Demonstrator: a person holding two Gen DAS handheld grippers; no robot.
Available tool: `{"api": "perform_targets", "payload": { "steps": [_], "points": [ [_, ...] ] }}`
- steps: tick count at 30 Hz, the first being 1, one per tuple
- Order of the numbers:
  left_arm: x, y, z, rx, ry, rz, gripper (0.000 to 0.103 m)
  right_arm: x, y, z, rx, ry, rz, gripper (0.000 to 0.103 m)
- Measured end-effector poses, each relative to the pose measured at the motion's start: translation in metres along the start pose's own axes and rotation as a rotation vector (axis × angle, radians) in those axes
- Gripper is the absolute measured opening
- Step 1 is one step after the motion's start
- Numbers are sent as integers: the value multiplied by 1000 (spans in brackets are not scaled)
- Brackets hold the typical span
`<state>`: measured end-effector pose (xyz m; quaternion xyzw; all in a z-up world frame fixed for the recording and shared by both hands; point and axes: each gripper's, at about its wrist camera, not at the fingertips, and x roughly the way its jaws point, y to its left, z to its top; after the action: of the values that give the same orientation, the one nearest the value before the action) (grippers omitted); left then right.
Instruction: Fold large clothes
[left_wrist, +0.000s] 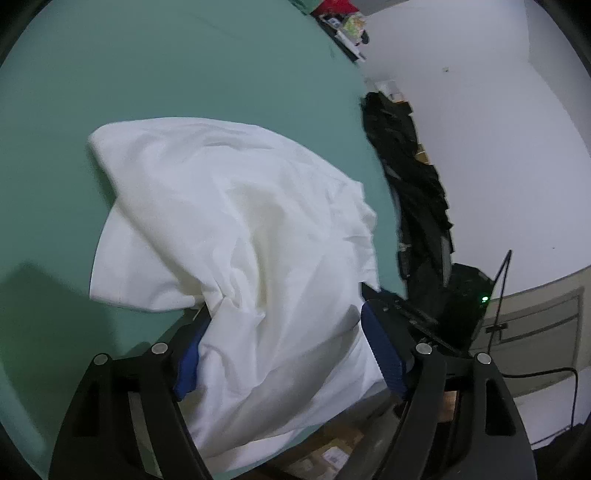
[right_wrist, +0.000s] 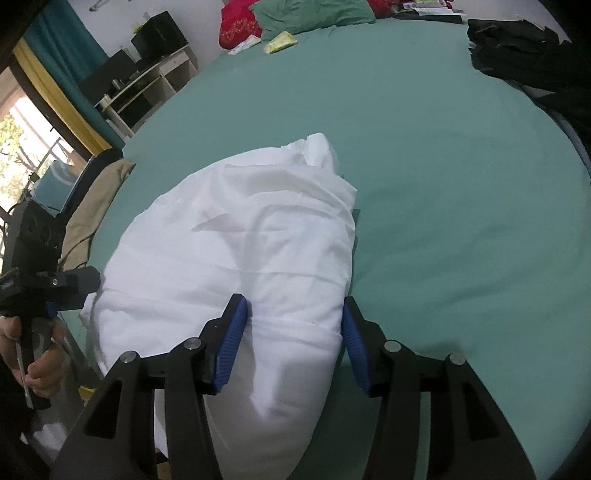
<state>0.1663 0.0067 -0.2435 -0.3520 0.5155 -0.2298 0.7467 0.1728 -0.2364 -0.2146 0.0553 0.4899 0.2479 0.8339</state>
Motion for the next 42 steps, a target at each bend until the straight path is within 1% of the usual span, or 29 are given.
{"api": "perform_targets", "payload": {
  "steps": [2,5,6,8,9,10,11,12,13,16,18,20,24,25,26,27,28,29,31,33,35,42],
  "points": [
    [11,-6,-1,24,10,56,82,0,3,0,7,-2,-3,52],
    [20,-23,-1,99,23,180,82,-6,4,-1,-13,-22,-14,52],
    [20,-34,-3,162,13,275,82,-8,3,-2,-6,-29,-4,53],
    [20,-48,-5,258,-9,400,82,-21,-9,-5,29,-46,47,53],
    [20,-52,-6,287,-16,437,82,-25,-11,-5,41,-56,65,53],
    [21,-52,-6,291,-9,448,82,-30,-15,-6,59,-66,79,54],
    [22,-49,-5,283,5,446,82,-32,-17,-7,72,-68,81,58],
    [27,-44,-4,257,28,436,82,-33,-20,-7,89,-69,91,59],
    [28,-41,-4,240,33,427,82,-32,-23,-9,105,-69,108,62],
    [32,-39,-4,226,18,422,83,-17,-23,-14,142,-18,141,63],
    [34,-40,-8,218,3,419,84,-6,-19,-17,148,-7,164,63],
    [33,-41,-15,228,-6,404,84,-1,-17,-18,170,-17,168,63],
    [40,-45,-16,273,-6,396,82,2,-11,-15,140,-13,156,63],
    [42,-47,-13,276,-9,390,78,3,-10,-15,138,-15,159,63],
    [43,-48,-13,282,-10,382,69,4,-9,-15,135,-17,160,63],
    [42,-48,-14,287,-12,370,64,4,-9,-14,136,-17,159,63],
    [42,-49,-15,290,-11,352,52,4,-8,-14,134,-16,158,63],
    [44,-50,-15,295,-10,344,46,2,-12,-16,123,-16,158,60],
    [48,-55,-17,315,-13,349,40,3,-6,-15,110,-29,136,58],
    [49,-58,-18,324,-15,356,36,2,0,-15,81,-38,109,57],
    [47,-58,-20,335,-17,359,33,1,-2,-15,87,-40,113,57],
    [43,-56,-20,318,-18,353,33,3,-6,-19,109,-56,133,59]
  ]
}}
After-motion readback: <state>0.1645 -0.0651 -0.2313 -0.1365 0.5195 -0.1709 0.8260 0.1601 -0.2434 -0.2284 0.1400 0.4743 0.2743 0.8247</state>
